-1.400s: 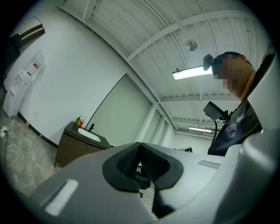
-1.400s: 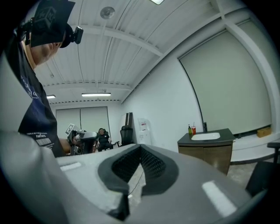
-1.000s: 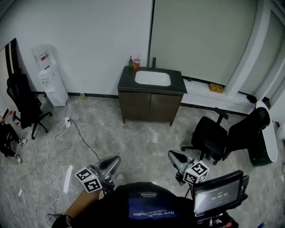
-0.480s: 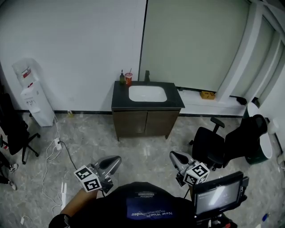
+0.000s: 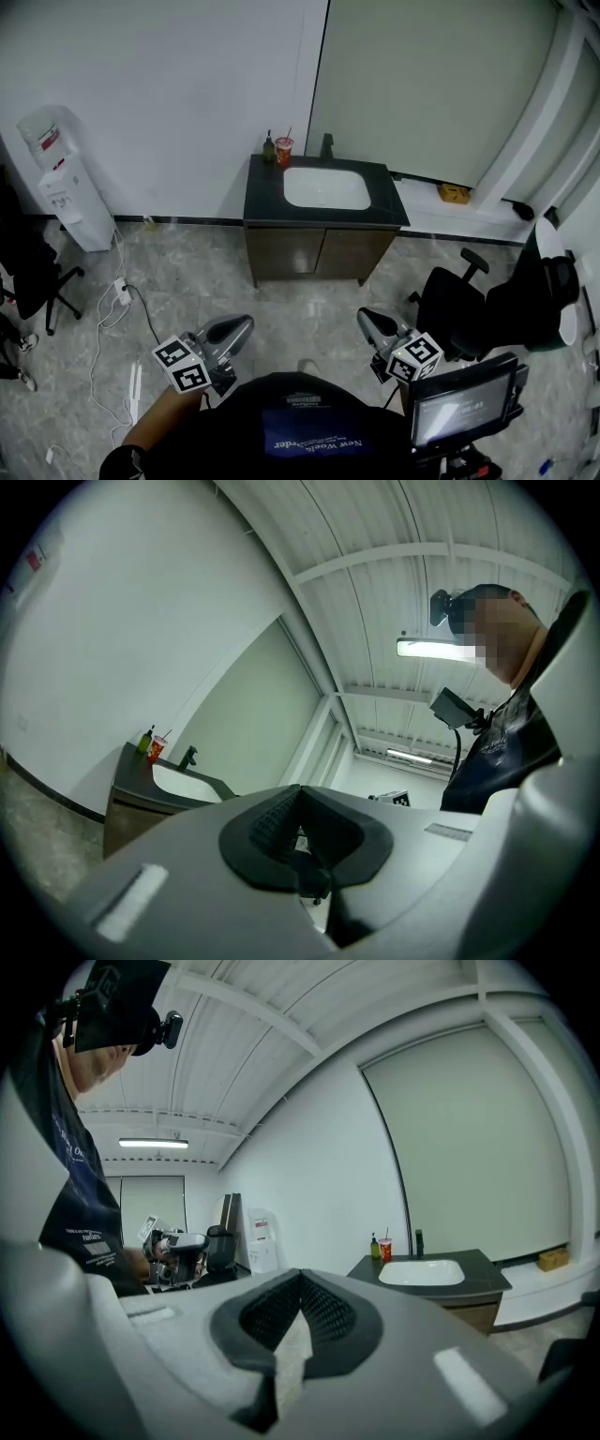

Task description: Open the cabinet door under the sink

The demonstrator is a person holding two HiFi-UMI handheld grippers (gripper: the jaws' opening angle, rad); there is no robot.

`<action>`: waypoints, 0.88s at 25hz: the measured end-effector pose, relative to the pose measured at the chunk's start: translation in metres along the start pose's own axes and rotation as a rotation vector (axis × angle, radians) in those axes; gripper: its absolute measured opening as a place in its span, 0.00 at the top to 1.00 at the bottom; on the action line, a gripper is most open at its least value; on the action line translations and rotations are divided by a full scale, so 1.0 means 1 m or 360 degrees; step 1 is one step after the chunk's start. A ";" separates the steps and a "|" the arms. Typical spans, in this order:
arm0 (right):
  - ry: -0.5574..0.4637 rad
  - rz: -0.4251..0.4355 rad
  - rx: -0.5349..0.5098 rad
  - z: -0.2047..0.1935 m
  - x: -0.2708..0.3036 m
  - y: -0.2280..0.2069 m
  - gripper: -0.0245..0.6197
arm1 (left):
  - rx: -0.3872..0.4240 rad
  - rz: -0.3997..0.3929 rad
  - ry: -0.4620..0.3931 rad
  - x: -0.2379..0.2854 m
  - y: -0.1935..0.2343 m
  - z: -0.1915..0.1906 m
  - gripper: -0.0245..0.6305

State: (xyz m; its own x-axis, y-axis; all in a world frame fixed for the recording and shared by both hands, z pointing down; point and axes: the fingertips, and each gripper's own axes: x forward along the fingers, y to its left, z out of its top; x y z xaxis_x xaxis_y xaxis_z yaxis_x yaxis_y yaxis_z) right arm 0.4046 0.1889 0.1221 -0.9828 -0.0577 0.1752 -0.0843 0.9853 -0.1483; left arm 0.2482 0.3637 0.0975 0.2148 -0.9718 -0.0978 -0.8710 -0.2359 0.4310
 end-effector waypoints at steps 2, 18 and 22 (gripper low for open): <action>-0.0003 0.0049 0.0004 0.003 0.020 -0.018 0.96 | 0.0011 0.0034 -0.0004 0.013 0.014 0.004 0.96; 0.0037 0.0478 -0.0031 0.034 0.179 -0.180 0.96 | -0.0019 0.0368 -0.0071 0.151 0.121 0.039 0.96; 0.0070 0.0503 -0.0021 0.026 0.210 -0.189 0.96 | -0.0047 0.0368 -0.0031 0.160 0.149 0.038 0.96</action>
State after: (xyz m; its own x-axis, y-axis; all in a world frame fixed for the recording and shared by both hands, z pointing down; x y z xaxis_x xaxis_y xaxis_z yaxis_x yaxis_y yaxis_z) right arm 0.2102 -0.0132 0.1614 -0.9519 0.2585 0.1644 0.2266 0.9553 -0.1898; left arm 0.1359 0.1725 0.1118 0.0021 -0.9999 -0.0108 -0.8828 -0.0069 0.4698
